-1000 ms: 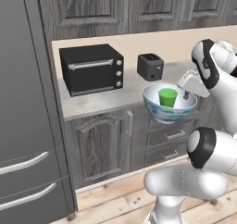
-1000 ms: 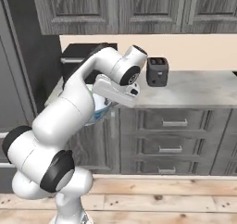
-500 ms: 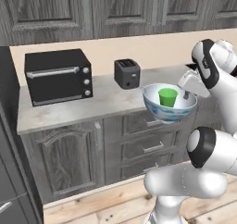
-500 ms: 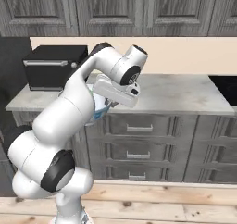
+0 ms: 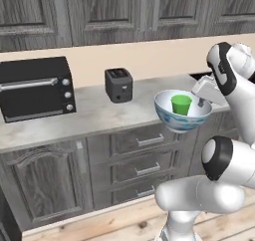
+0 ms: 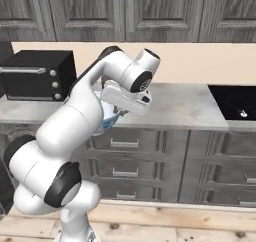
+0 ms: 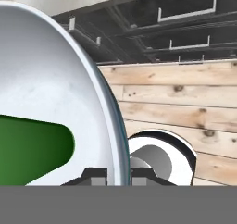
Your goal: Place the cup inside the bowl on the dining table and move the bowl to any counter.
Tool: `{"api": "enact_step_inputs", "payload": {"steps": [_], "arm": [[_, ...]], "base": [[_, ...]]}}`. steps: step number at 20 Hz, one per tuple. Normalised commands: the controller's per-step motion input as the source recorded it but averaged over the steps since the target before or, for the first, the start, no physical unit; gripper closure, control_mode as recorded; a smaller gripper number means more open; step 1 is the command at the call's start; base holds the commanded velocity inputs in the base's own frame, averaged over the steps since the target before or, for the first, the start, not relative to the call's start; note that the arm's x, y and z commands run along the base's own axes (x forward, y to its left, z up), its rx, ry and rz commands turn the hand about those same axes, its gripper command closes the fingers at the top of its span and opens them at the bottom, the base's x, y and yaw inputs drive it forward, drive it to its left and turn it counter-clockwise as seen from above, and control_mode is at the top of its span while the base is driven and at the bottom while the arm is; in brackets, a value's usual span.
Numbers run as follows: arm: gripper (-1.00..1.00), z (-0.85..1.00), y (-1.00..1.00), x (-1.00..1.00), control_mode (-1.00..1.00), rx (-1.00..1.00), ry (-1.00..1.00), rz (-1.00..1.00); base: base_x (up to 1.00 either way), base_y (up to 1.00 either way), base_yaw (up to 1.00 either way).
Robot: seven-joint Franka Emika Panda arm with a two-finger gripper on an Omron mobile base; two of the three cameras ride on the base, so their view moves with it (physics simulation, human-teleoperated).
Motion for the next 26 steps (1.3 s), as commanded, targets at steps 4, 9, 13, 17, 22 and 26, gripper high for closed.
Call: {"api": "enact_step_inputs", "payload": {"steps": [4,9,13,17,22,26], "arm": [[1.00,0.00,0.00,0.00,1.00,0.00,0.00,0.00],[1.00,0.00,0.00,0.00,1.00,0.00,0.00,0.00],[1.00,0.00,0.00,0.00,1.00,0.00,0.00,0.00],[1.00,0.00,0.00,0.00,1.00,0.00,0.00,0.00],[1.00,0.00,0.00,0.00,1.00,0.00,0.00,0.00],[1.00,0.00,0.00,0.00,1.00,0.00,0.00,0.00]], "base": [[0.55,-0.31,0.04],[0.52,-0.22,0.03],[0.47,-0.29,0.02],[0.42,-0.46,0.02],[0.55,-0.45,0.03],[0.43,-0.38,0.03]]}}
